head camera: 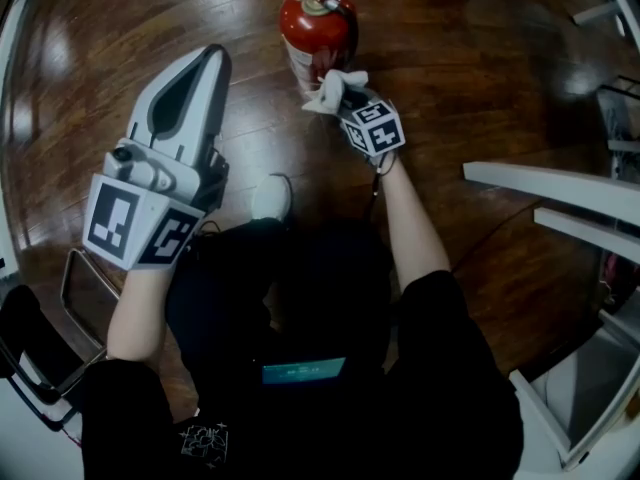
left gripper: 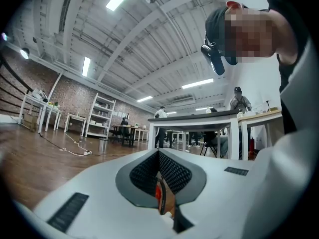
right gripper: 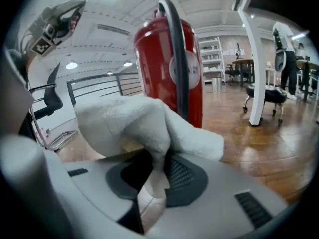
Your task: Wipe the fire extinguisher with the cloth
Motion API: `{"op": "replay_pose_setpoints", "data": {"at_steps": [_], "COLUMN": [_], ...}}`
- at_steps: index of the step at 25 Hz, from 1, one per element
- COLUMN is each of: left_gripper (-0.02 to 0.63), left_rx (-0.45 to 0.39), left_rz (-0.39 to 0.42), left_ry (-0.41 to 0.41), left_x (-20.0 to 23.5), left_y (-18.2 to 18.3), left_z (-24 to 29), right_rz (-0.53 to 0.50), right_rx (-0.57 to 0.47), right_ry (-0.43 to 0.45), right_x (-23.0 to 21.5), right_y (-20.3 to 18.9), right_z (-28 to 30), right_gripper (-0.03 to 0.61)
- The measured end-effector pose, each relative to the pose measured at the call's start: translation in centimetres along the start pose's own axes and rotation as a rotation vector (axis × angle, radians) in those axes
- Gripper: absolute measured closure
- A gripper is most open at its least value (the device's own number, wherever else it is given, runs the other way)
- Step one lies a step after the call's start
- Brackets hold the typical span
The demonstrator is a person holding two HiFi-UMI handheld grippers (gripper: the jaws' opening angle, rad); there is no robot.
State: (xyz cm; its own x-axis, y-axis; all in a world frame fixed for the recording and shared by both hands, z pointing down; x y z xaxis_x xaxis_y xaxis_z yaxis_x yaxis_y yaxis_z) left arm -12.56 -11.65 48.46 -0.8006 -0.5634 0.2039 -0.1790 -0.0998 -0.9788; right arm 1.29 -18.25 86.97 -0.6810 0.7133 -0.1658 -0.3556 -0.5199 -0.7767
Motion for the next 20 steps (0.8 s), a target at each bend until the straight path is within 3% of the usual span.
{"op": "replay_pose_setpoints", "data": {"at_steps": [8, 13, 17, 20], "left_gripper": [0.609, 0.609, 0.609, 0.609], "left_rx": [0.004, 0.013, -0.003, -0.013], "left_rz": [-0.023, -0.032, -0.048, 0.006], "left_ry": [-0.024, -0.044, -0.043, -0.060], "left_x": [-0.4, -0.9, -0.4, -0.6], "left_y": [-0.6, -1.2, -1.3, 0.2], "left_z": [2.0, 4.1, 5.0, 5.3], "right_rz": [0.003, -0.116, -0.137, -0.162], "right_rx": [-0.325, -0.642, -0.659, -0.648], "right_ry": [-0.033, -0.173, -0.238, -0.295], "right_x": [2.4, 7.0, 6.6, 6.3], "right_y": [8.7, 16.5, 16.7, 18.0], "right_z": [-10.6, -22.6, -24.4, -26.4], "right_gripper": [0.485, 0.485, 0.485, 0.485]}}
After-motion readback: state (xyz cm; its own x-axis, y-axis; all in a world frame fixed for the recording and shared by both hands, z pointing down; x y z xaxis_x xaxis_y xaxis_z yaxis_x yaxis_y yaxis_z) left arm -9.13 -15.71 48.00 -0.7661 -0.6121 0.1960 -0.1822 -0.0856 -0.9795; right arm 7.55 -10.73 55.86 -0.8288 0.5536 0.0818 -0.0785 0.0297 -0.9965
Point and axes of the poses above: the fingertips, and each gripper's own axes: z forward along the fingers, x to its left, y out of its top, the point moved 2 cm from there along -z, backward along the fingers, and after that the axes turned 2 degrees about -z, right-handed, at the moved point
